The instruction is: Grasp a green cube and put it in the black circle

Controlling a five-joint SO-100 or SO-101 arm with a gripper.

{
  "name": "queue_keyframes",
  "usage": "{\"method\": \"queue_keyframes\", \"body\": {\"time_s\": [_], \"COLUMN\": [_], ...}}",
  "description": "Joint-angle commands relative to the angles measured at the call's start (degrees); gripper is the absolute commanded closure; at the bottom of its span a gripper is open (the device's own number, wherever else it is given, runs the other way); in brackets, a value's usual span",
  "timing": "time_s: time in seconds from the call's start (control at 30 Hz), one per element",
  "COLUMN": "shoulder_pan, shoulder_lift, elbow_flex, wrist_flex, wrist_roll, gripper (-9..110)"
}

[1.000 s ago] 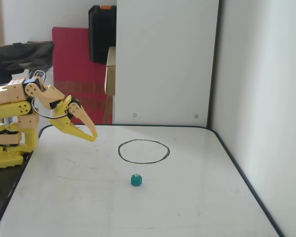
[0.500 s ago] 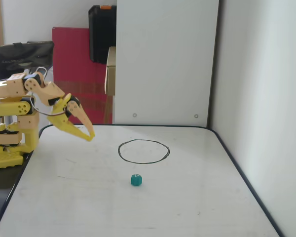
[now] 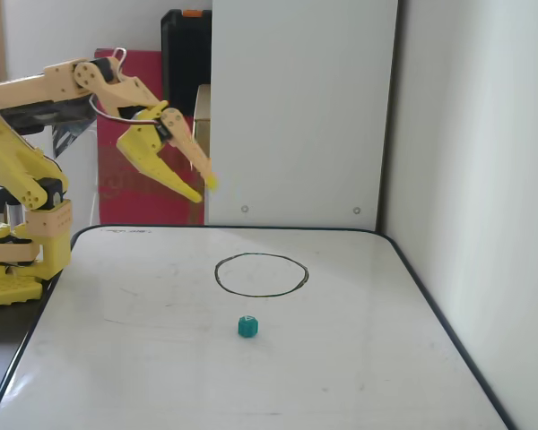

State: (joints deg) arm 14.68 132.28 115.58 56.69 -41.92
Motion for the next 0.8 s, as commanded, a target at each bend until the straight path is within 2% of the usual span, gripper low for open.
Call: {"method": "queue_keyframes", "body": {"time_s": [0.0,0.27,0.77], "shoulder_pan": [3.0,5.7,8.7], "shoulder_lift": [-11.8,-36.5,-56.7], "elbow_flex": [-10.5,-29.7,-45.5], "wrist_flex": [-0.7,6.5,12.2], "wrist_roll": [-4.0,-11.5,-20.1], "gripper": [92,87,86]}}
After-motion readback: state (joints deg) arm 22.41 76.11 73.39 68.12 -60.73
